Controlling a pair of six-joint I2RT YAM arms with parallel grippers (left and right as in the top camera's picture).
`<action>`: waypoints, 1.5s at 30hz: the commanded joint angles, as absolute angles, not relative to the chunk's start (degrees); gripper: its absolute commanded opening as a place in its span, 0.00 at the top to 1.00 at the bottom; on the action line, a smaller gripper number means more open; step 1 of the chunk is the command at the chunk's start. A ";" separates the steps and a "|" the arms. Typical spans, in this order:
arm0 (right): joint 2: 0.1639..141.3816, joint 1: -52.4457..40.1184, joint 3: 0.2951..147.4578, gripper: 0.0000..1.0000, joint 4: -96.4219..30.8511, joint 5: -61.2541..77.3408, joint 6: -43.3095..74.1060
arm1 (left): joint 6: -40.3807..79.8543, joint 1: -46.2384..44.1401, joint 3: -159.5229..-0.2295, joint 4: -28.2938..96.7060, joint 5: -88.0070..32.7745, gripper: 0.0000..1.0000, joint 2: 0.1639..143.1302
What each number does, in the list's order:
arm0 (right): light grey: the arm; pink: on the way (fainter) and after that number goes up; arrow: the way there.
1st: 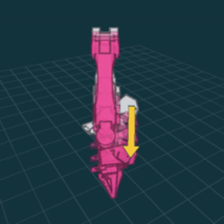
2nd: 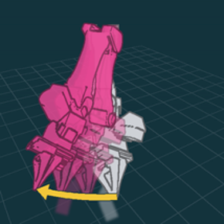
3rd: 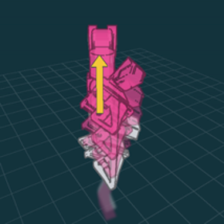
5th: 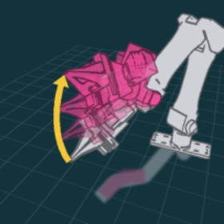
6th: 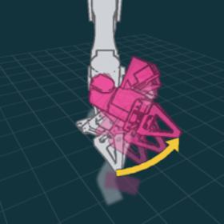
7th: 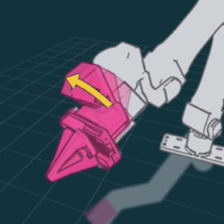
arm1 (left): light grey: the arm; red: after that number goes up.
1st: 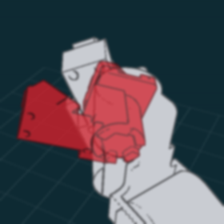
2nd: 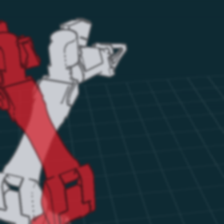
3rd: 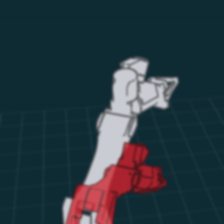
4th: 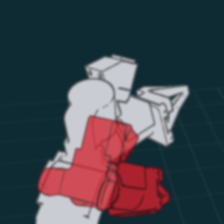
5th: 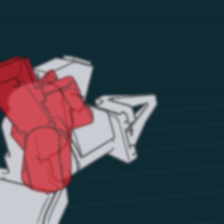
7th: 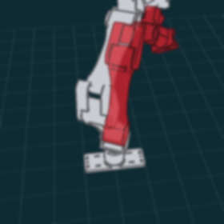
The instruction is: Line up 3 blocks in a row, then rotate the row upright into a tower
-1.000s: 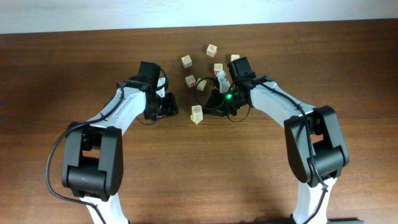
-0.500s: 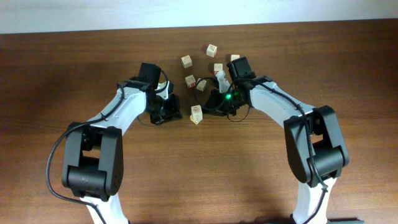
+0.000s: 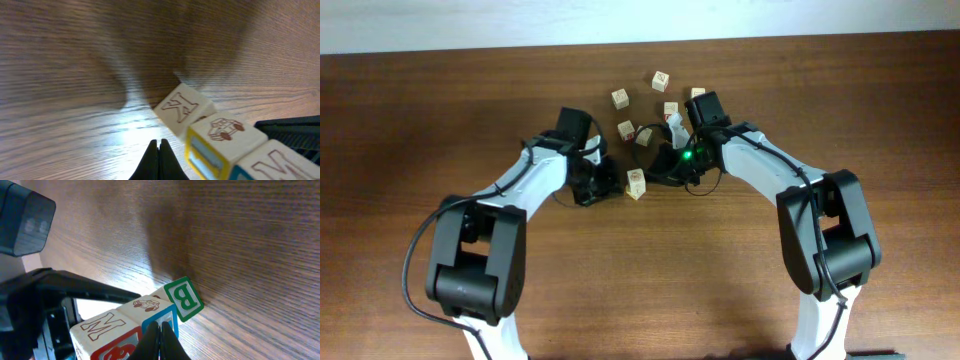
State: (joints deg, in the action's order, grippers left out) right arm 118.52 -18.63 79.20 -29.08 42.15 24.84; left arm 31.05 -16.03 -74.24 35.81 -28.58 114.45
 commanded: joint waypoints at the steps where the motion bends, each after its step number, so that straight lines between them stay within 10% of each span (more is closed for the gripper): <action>1: 118.72 -19.22 78.74 0.96 -28.88 42.85 24.03 | 33.71 -16.25 -73.84 35.35 -28.69 1.00 113.80; 45: 118.72 -19.22 78.74 0.96 -28.88 43.09 18.61 | 32.40 -16.25 -73.84 28.88 -32.88 1.00 119.09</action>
